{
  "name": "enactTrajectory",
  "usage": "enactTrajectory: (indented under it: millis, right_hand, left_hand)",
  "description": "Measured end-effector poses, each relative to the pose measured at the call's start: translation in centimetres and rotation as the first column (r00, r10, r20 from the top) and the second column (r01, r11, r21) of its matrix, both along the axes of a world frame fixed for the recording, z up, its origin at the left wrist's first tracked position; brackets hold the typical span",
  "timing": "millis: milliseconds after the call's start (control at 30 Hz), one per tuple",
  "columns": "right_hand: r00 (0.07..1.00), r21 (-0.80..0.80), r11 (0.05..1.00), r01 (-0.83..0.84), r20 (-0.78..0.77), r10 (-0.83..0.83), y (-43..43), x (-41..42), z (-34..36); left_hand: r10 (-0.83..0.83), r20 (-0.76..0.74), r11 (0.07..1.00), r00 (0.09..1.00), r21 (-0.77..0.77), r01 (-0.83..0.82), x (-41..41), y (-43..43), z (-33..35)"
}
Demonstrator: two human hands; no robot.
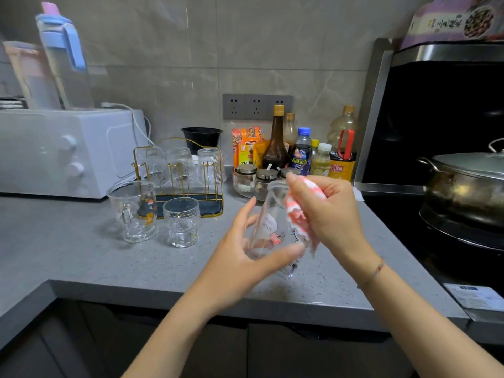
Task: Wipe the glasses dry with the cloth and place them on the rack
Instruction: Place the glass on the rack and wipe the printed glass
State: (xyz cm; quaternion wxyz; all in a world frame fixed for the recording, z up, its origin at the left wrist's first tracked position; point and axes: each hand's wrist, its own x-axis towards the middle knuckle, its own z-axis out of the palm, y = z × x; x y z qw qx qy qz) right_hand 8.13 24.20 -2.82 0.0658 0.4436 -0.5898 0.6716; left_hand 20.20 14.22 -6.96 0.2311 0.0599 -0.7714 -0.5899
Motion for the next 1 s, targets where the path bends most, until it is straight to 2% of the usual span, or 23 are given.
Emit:
enactTrajectory:
  millis: [100,167,233,300,367,400,467,500,567,633,667,733,800,900,1000]
  right_hand:
    - [0.998,0.003,1.000,0.027,-0.052,-0.026,-0.4,0.5,-0.1]
    - [0.997,0.014,1.000,0.027,-0.067,-0.026,-0.5,0.8,-0.1]
    - [0.999,0.016,1.000,0.003,-0.045,-0.002,-0.4,0.9,0.0]
    - [0.997,-0.019,0.997,-0.069,0.042,0.070,-0.4,0.9,0.1]
    - [0.979,-0.054,0.989,-0.134,0.149,0.141,-0.3,1.0,0.2]
    - [0.968,-0.067,0.986,-0.154,0.192,0.164,-0.4,1.0,0.1]
    - [0.939,-0.098,0.982,-0.162,0.290,0.184,-0.4,1.2,-0.2]
    - [0.922,-0.117,0.983,-0.144,0.345,0.176,-0.5,1.2,-0.3]
    - [0.889,-0.163,0.985,-0.064,0.440,0.131,-0.6,0.6,-0.6]
    - [0.855,-0.170,0.985,0.034,0.516,0.060,-0.5,-1.1,-1.0]
    - [0.835,-0.121,0.989,0.089,0.550,-0.008,-0.6,-2.1,-1.3]
    - [0.789,0.100,0.980,0.173,0.582,-0.198,-1.1,-4.5,-3.0]
    - [0.753,0.324,0.931,0.166,0.569,-0.332,-1.7,-6.3,-5.6]
    - [0.753,0.524,0.850,0.048,0.541,-0.376,-2.0,-8.1,-9.7]
    - [0.803,0.600,0.800,0.028,0.463,-0.375,-1.7,-8.5,-10.8]
  left_hand:
    - [0.089,-0.028,0.971,0.996,-0.220,-0.093,-0.5,0.6,-0.7]
    - [0.099,-0.062,0.966,0.993,-0.235,-0.111,-0.5,0.5,-0.8]
    - [0.009,-0.092,0.995,0.996,-0.099,-0.018,-0.4,0.3,-0.6]
    - [-0.139,-0.116,0.967,0.983,0.196,0.160,-0.1,0.3,-0.3]
    - [-0.273,-0.140,0.800,0.952,0.516,0.305,-0.1,0.2,-0.5]
    - [-0.339,-0.173,0.693,0.925,0.619,0.370,-0.1,0.1,-0.8]
    - [-0.422,-0.245,0.520,0.873,0.723,0.455,-0.3,-0.2,-1.0]
    - [-0.442,-0.267,0.487,0.856,0.730,0.479,-0.5,-0.4,-1.3]
    - [-0.429,-0.267,0.504,0.863,0.722,0.474,-0.7,-0.8,-1.7]
    - [-0.322,-0.212,0.564,0.923,0.740,0.367,-0.9,-1.2,-2.3]
    - [-0.263,-0.187,0.591,0.946,0.745,0.311,-1.0,-1.5,-2.6]
    - [-0.175,-0.161,0.622,0.971,0.747,0.236,-1.3,-1.9,-3.3]
    - [-0.126,-0.157,0.597,0.980,0.777,0.201,-1.5,-2.2,-3.9]
    - [-0.053,-0.140,0.535,0.989,0.832,0.147,-1.7,-2.5,-4.3]
    - [-0.021,-0.129,0.525,0.991,0.843,0.120,-2.0,-2.5,-4.4]
